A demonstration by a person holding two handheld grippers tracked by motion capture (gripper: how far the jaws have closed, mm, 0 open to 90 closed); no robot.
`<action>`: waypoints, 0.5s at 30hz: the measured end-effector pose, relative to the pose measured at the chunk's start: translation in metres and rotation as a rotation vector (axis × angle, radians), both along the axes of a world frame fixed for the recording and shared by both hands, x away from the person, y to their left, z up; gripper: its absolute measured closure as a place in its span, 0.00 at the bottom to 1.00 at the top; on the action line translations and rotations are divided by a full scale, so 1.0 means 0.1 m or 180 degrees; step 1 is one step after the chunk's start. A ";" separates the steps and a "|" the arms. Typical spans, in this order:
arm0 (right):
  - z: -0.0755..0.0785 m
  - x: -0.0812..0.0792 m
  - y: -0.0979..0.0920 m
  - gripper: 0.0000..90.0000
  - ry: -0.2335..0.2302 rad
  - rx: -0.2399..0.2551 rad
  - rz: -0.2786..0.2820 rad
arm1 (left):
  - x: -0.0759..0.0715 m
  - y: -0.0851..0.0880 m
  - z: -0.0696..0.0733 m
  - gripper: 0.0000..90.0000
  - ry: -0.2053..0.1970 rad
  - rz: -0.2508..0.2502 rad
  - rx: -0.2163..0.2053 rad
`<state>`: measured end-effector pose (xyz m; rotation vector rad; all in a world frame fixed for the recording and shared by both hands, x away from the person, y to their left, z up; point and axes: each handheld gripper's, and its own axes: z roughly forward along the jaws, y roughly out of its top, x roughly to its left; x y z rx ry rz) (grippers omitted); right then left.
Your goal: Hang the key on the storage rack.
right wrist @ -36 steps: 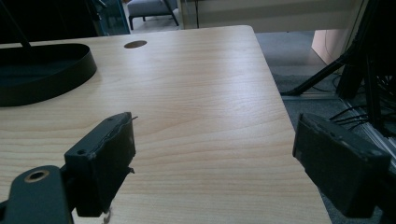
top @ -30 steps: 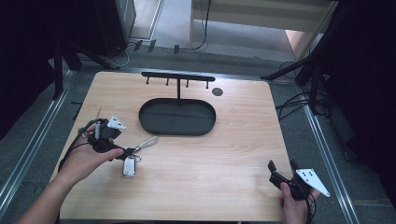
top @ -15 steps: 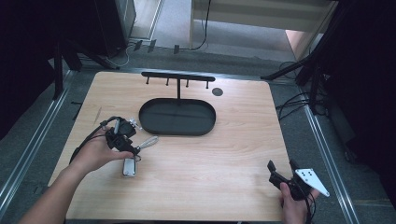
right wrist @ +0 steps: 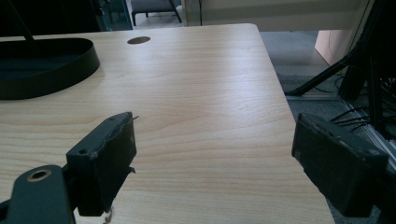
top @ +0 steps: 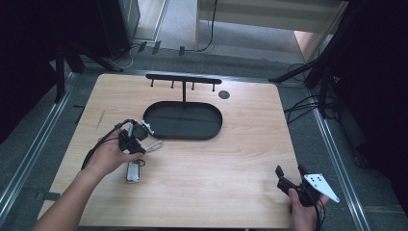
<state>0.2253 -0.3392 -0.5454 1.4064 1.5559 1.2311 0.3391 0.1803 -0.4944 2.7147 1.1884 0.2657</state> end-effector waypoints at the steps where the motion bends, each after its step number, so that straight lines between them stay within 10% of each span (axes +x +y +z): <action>1: 0.00 0.00 0.00 0.15 -0.0003 -0.0002 0.0004 | 0.00 -0.02 -0.02 0.78 0.0027 -0.0032 0.0014; 15: 0.00 0.00 0.00 0.16 -0.0013 -0.0017 0.0010 | -0.03 -0.05 -0.07 0.92 0.0039 -0.0114 0.0044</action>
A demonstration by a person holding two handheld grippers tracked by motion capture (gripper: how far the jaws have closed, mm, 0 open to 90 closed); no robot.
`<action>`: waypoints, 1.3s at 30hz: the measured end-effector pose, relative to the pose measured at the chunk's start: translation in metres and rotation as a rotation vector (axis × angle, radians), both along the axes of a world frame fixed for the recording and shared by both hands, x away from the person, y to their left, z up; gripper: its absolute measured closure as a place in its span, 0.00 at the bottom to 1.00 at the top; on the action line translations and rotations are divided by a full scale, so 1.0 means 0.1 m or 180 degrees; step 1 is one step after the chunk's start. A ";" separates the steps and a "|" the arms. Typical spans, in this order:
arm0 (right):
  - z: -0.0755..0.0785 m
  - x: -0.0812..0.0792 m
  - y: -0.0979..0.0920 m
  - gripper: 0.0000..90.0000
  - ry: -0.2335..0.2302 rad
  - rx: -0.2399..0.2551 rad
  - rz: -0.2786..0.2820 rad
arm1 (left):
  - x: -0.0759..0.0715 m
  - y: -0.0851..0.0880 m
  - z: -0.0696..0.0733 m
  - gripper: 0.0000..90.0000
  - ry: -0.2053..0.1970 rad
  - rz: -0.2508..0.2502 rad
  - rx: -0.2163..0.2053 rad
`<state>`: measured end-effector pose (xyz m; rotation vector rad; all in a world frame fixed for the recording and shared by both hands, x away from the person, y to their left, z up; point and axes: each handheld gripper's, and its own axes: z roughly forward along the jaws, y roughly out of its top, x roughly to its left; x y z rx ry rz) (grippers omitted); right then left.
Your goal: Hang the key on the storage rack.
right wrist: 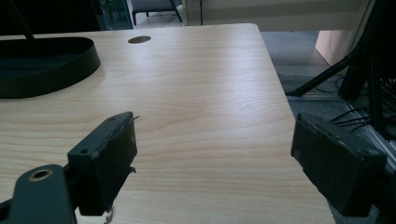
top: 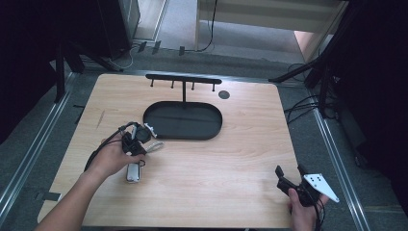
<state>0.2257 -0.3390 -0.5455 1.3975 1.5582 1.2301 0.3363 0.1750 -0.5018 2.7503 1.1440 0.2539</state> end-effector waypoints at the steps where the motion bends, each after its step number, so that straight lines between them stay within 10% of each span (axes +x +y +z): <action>1: 0.00 0.00 0.00 0.16 0.0004 0.0004 0.0001 | -0.02 0.00 0.01 0.92 -0.0021 -0.0042 -0.0038; 10: 0.00 0.00 0.01 0.16 0.0008 -0.0009 -0.0002 | -0.16 -0.03 0.25 0.92 -0.0323 -0.0181 -0.0336; 22: 0.00 0.00 0.01 0.16 -0.0002 -0.0020 -0.0006 | -0.28 0.07 0.56 0.92 -0.1180 -0.0086 -0.0975; 39: 0.00 0.00 0.01 0.16 -0.0006 -0.0020 -0.0004 | -0.31 0.30 0.81 0.92 -0.2101 0.0487 -0.1772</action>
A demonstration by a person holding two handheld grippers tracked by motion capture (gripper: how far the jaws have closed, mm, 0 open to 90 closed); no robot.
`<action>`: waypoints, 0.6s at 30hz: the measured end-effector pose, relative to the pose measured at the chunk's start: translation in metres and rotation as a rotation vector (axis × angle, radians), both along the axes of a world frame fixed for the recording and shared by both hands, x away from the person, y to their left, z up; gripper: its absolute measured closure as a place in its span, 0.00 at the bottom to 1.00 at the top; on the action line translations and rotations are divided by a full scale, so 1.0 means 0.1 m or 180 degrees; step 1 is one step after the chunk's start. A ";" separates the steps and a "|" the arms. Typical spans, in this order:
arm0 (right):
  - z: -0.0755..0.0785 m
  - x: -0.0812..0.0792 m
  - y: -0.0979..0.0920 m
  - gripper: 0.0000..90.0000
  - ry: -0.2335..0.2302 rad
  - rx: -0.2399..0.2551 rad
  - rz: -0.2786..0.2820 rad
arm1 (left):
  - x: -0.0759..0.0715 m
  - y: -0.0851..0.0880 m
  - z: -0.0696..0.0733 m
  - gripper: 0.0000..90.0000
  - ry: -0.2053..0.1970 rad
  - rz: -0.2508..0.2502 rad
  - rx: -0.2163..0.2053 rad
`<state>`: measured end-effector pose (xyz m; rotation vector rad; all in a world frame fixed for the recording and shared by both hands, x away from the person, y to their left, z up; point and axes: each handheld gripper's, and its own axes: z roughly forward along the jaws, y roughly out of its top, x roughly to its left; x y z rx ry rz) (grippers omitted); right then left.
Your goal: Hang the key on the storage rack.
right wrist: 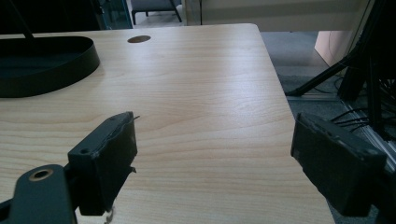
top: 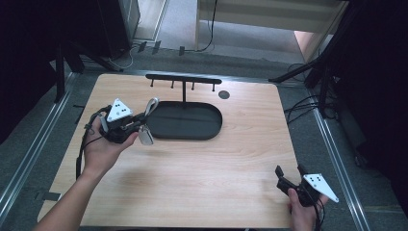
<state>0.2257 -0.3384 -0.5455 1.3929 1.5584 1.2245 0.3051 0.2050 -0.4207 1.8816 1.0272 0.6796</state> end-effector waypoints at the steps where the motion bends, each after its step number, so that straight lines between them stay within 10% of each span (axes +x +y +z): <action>1: 0.00 0.00 0.00 0.16 0.0001 0.0000 -0.0001 | 0.00 0.00 0.00 0.92 -0.0036 0.0032 -0.0043; 18: 0.00 0.00 0.00 0.16 0.0011 0.0002 0.0011 | 0.15 -0.06 -0.11 0.93 -0.0212 0.0556 -0.0476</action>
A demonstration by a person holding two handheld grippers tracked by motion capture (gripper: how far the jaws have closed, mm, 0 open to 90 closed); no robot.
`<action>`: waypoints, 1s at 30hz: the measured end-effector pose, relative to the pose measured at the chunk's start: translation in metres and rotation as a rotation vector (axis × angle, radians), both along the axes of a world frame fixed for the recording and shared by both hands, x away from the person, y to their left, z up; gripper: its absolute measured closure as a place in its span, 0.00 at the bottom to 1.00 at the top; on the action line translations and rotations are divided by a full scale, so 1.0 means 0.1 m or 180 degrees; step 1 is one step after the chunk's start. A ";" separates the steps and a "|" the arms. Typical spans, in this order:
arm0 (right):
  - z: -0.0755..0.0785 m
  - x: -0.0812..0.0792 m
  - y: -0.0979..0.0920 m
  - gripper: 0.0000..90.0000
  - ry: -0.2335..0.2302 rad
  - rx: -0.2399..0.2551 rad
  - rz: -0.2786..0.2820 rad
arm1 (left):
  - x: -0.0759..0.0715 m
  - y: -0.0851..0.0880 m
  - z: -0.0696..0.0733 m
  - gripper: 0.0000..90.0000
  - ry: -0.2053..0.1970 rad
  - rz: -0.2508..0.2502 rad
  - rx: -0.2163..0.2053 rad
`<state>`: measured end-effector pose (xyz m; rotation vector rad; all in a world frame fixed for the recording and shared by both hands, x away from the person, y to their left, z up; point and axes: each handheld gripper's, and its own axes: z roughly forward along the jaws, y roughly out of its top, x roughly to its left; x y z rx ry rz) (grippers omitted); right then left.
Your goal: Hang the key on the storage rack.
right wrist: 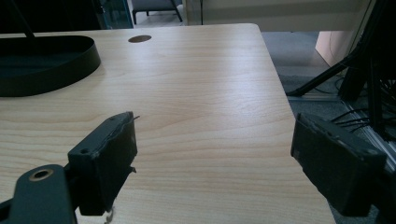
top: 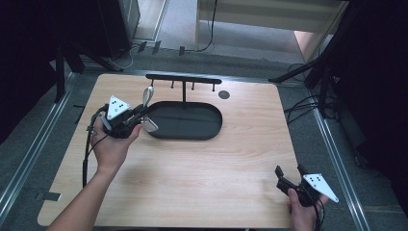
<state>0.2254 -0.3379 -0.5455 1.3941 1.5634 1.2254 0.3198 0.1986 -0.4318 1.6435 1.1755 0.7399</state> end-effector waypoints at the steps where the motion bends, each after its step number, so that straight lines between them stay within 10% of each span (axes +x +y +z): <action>1: 0.00 0.00 0.00 0.16 0.0000 -0.0002 -0.0001 | 0.04 0.00 -0.02 0.93 0.0023 0.0043 -0.0094; 15: 0.00 -0.01 0.00 0.16 -0.0010 0.0017 0.0010 | 0.38 -0.09 -0.20 0.93 0.0151 0.0372 -0.0392; 30: 0.00 -0.01 0.00 0.16 -0.0010 0.0001 -0.0001 | 0.66 -0.17 -0.24 0.93 0.0368 0.0506 -0.0371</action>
